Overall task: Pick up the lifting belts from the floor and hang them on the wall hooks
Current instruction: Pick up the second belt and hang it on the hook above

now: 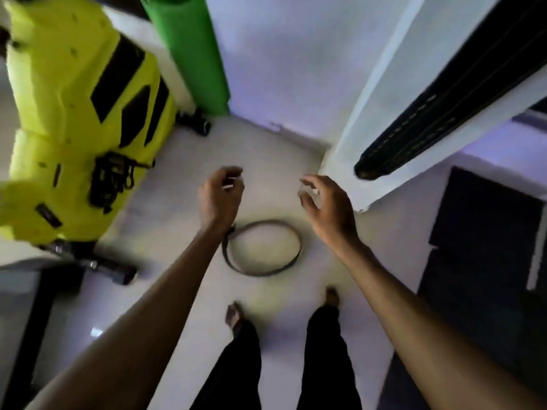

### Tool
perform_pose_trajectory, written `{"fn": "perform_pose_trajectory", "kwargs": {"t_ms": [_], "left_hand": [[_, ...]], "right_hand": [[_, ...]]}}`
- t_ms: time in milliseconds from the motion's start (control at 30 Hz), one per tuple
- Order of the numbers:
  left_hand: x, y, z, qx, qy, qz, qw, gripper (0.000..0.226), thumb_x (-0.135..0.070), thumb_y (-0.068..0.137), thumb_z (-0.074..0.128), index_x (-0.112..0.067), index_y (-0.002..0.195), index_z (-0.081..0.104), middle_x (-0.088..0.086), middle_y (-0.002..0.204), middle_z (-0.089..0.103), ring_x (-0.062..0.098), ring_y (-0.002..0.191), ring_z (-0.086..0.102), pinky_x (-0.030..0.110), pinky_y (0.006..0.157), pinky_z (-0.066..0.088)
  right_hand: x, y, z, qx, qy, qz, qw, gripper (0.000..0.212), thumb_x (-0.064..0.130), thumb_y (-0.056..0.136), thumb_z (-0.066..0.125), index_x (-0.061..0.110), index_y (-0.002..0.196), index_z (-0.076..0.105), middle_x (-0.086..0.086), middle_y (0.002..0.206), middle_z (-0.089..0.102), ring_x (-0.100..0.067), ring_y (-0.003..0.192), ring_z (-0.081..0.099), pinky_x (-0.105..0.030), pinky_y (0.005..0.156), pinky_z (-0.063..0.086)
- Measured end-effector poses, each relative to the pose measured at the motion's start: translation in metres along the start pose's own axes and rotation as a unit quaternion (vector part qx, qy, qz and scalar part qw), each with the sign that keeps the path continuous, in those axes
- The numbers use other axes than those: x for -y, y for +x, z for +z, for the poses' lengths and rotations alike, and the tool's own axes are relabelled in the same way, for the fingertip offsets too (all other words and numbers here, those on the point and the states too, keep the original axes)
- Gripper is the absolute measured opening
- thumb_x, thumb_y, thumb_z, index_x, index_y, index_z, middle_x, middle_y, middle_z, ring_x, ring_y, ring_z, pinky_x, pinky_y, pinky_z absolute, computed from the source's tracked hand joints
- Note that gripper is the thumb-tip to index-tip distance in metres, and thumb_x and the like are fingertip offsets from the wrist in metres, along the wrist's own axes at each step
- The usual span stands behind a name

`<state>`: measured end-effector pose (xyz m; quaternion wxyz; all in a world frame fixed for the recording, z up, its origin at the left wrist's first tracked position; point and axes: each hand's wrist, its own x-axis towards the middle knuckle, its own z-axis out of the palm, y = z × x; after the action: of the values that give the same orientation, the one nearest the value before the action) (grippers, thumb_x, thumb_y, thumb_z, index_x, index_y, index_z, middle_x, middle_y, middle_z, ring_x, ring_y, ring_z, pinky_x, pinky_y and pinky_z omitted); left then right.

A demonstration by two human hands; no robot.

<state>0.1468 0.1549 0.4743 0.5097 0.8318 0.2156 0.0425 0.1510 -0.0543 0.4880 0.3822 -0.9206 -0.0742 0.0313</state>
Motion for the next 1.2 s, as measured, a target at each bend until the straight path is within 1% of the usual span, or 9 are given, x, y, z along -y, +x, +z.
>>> {"fn": "perform_pose_trajectory", "kwargs": {"t_ms": [67, 200, 333, 567, 667, 800, 933, 1067, 1200], "left_hand": [[0.079, -0.013, -0.013, 0.020, 0.021, -0.065, 0.997, 0.018, -0.003, 0.091, 0.061, -0.006, 0.105, 0.073, 0.009, 0.098, 0.075, -0.011, 0.068, 0.064, 0.000, 0.059, 0.044], [0.219, -0.020, -0.028, 0.019, 0.069, -0.147, 0.987, 0.019, -0.008, 0.091, 0.062, -0.016, 0.104, 0.074, -0.003, 0.103, 0.076, 0.005, 0.079, 0.067, 0.009, 0.075, 0.049], [0.363, -0.012, -0.015, 0.024, 0.074, -0.219, 0.973, 0.018, -0.013, 0.091, 0.062, -0.024, 0.102, 0.072, -0.013, 0.099, 0.073, 0.000, 0.084, 0.068, 0.019, 0.078, 0.052], [0.593, 0.013, 0.039, 0.025, 0.073, -0.269, 0.960, 0.022, -0.008, 0.092, 0.061, -0.023, 0.103, 0.072, -0.011, 0.098, 0.072, 0.008, 0.086, 0.069, 0.022, 0.079, 0.051], [0.652, 0.013, 0.059, 0.017, 0.049, -0.298, 0.953, 0.024, -0.006, 0.093, 0.059, -0.022, 0.104, 0.071, -0.008, 0.099, 0.072, 0.008, 0.085, 0.067, 0.026, 0.081, 0.052], [0.681, 0.006, 0.070, 0.019, 0.002, -0.337, 0.941, 0.023, -0.006, 0.095, 0.057, -0.024, 0.101, 0.070, -0.002, 0.103, 0.073, 0.013, 0.091, 0.068, 0.037, 0.089, 0.058], [0.652, 0.010, 0.066, -0.002, -0.056, -0.366, 0.929, 0.020, -0.010, 0.097, 0.055, -0.020, 0.102, 0.071, 0.002, 0.100, 0.072, 0.021, 0.092, 0.069, 0.047, 0.095, 0.057], [0.569, 0.032, 0.058, 0.020, -0.108, -0.345, 0.932, 0.017, -0.038, 0.090, 0.054, -0.023, 0.094, 0.063, 0.002, 0.092, 0.059, 0.017, 0.085, 0.056, 0.037, 0.090, 0.047], [0.458, 0.067, 0.049, 0.093, -0.154, -0.320, 0.930, 0.040, -0.063, 0.083, 0.054, -0.024, 0.085, 0.050, -0.001, 0.101, 0.044, 0.014, 0.093, 0.042, 0.036, 0.090, 0.036]], "right_hand": [[-0.016, -0.020, 0.078, 0.063, -0.004, 0.043, 0.997, 0.029, 0.019, 0.089, 0.061, 0.013, 0.118, 0.063, -0.004, 0.118, 0.067, -0.022, 0.111, 0.062, -0.030, 0.095, 0.047], [-0.054, -0.049, 0.225, 0.179, 0.006, 0.129, 0.975, 0.034, 0.019, 0.090, 0.061, 0.011, 0.122, 0.061, -0.007, 0.120, 0.066, -0.023, 0.114, 0.060, -0.030, 0.096, 0.045], [-0.113, -0.055, 0.377, 0.283, -0.008, 0.178, 0.942, 0.041, 0.020, 0.091, 0.060, 0.009, 0.130, 0.055, -0.010, 0.127, 0.064, -0.025, 0.120, 0.058, -0.033, 0.099, 0.044], [-0.224, -0.039, 0.616, 0.308, -0.019, 0.251, 0.917, 0.045, 0.034, 0.089, 0.058, 0.007, 0.126, 0.057, -0.012, 0.131, 0.062, -0.029, 0.122, 0.057, -0.032, 0.099, 0.044], [-0.267, -0.055, 0.676, 0.323, -0.079, 0.211, 0.919, 0.054, 0.045, 0.088, 0.060, 0.009, 0.126, 0.054, -0.011, 0.129, 0.062, -0.030, 0.121, 0.056, -0.035, 0.097, 0.044], [-0.292, -0.069, 0.696, 0.291, -0.162, 0.129, 0.934, 0.030, 0.027, 0.092, 0.055, 0.011, 0.117, 0.057, -0.013, 0.115, 0.065, -0.037, 0.109, 0.058, -0.038, 0.086, 0.045], [-0.259, -0.049, 0.646, 0.245, -0.097, 0.166, 0.950, 0.013, 0.016, 0.087, 0.061, 0.009, 0.098, 0.064, -0.013, 0.101, 0.072, -0.036, 0.097, 0.065, -0.038, 0.079, 0.051], [-0.209, -0.028, 0.548, 0.260, 0.015, 0.204, 0.944, 0.012, 0.012, 0.080, 0.069, 0.011, 0.092, 0.068, -0.006, 0.089, 0.075, -0.027, 0.087, 0.068, -0.033, 0.077, 0.055], [-0.152, -0.015, 0.440, 0.248, 0.114, 0.230, 0.934, 0.014, 0.000, 0.080, 0.069, 0.009, 0.090, 0.069, -0.009, 0.083, 0.074, -0.023, 0.078, 0.068, -0.033, 0.072, 0.055]]}}
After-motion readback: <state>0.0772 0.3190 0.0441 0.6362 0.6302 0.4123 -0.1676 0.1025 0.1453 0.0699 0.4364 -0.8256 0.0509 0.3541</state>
